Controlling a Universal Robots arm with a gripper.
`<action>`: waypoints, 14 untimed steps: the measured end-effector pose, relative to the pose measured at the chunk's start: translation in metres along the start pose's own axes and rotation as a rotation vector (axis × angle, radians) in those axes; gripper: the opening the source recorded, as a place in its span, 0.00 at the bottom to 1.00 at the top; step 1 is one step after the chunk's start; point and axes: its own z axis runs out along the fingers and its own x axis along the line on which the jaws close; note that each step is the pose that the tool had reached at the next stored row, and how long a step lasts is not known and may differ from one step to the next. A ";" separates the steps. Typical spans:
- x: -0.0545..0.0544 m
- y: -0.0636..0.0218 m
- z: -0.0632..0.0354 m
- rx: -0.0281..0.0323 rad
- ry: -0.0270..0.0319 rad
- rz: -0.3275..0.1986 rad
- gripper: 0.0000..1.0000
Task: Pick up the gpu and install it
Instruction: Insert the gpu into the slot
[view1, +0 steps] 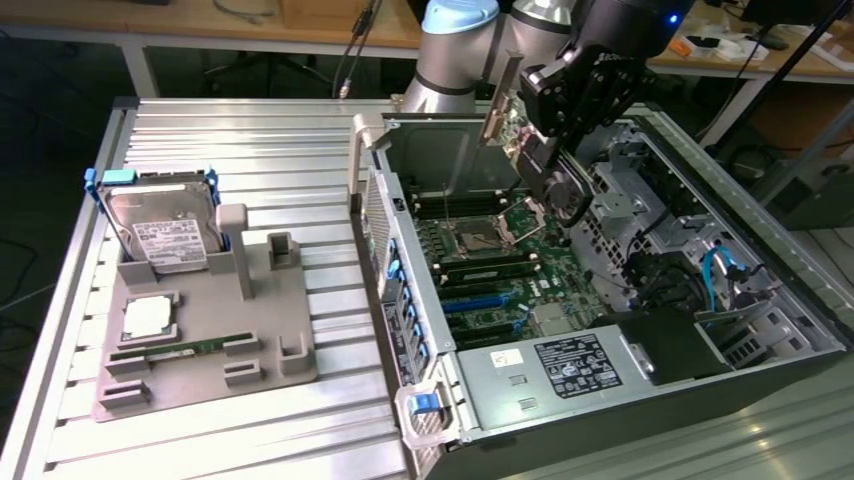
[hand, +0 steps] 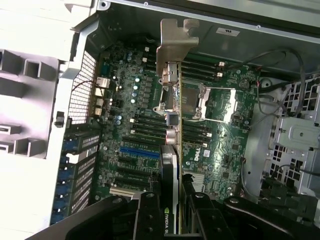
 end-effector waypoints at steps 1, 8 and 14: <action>0.000 0.0000 0.0000 0.0000 0.0000 -0.001 0.27; 0.000 0.0000 0.0001 -0.0004 0.0014 -0.014 0.27; 0.000 0.0000 0.0005 -0.0007 0.0025 -0.038 0.27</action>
